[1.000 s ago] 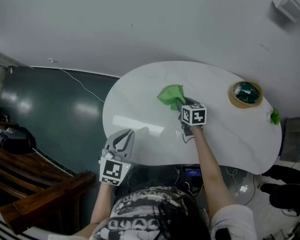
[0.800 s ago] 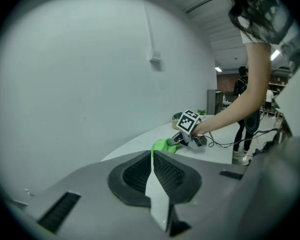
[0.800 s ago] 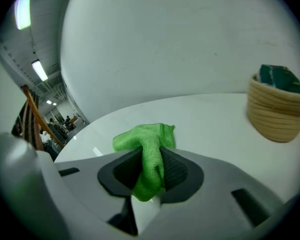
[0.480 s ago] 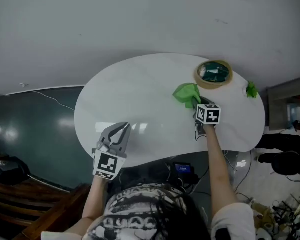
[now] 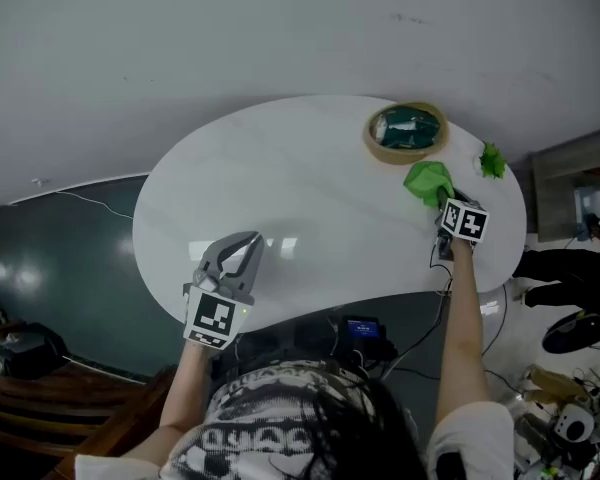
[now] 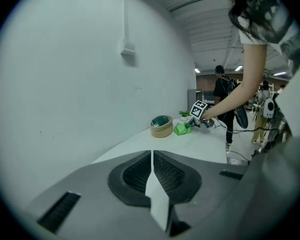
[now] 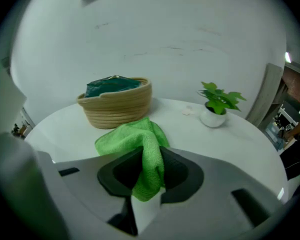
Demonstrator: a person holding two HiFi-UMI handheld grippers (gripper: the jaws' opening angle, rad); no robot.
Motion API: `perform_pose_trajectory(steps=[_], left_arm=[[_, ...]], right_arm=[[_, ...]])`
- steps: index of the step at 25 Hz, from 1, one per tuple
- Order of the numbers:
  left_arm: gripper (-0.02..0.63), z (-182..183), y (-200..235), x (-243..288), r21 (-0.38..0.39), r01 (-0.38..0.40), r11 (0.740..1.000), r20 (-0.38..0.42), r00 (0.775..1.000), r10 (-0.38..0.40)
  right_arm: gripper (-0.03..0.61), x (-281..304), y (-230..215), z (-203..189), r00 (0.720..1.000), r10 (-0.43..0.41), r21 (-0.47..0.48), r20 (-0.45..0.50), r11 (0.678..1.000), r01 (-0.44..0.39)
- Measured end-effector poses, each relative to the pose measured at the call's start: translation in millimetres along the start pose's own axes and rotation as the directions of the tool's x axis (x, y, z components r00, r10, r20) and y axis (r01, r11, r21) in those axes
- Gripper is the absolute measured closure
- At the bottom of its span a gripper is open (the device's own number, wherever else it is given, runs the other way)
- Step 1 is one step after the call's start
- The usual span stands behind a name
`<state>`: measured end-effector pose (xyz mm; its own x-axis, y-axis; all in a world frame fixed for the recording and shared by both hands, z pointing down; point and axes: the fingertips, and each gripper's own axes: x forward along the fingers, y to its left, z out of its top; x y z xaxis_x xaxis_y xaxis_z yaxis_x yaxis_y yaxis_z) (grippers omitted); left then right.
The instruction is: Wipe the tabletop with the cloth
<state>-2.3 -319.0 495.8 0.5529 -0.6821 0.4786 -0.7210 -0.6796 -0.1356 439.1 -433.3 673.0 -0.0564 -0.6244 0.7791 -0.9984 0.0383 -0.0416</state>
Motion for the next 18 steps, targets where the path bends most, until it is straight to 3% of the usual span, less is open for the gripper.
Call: perform_pose_trajectory(steps=[5, 9, 13, 18], left_arm=[[0.6, -7.5, -9.1, -0.3, 0.023, 0.006, 1.0, -0.035, 0.999, -0.006], [0.601, -18.6, -9.2, -8.2, -0.006, -0.021, 1.0, -0.048, 0.999, 0.021], [0.601, -23.2, -6.7, -18.5, -0.013, -0.04, 0.999, -0.031, 0.999, 0.039], [0.6, -25.8, 1.2, -36.1, -0.017, -0.059, 0.998, 0.007, 0.998, 0.059]], right_arm=[[0.485, -6.7, -57.7, -6.7, 0.996, -0.088, 0.049, -0.009, 0.995, 0.088], [0.485, -17.7, -78.5, -15.5, 0.99, -0.139, 0.084, -0.012, 0.987, 0.14], [0.485, -29.9, -61.2, -13.9, 0.991, -0.13, 0.103, 0.026, 0.987, 0.126], [0.485, -48.1, -3.4, 10.4, 0.993, -0.059, 0.04, 0.1, 0.998, 0.055]])
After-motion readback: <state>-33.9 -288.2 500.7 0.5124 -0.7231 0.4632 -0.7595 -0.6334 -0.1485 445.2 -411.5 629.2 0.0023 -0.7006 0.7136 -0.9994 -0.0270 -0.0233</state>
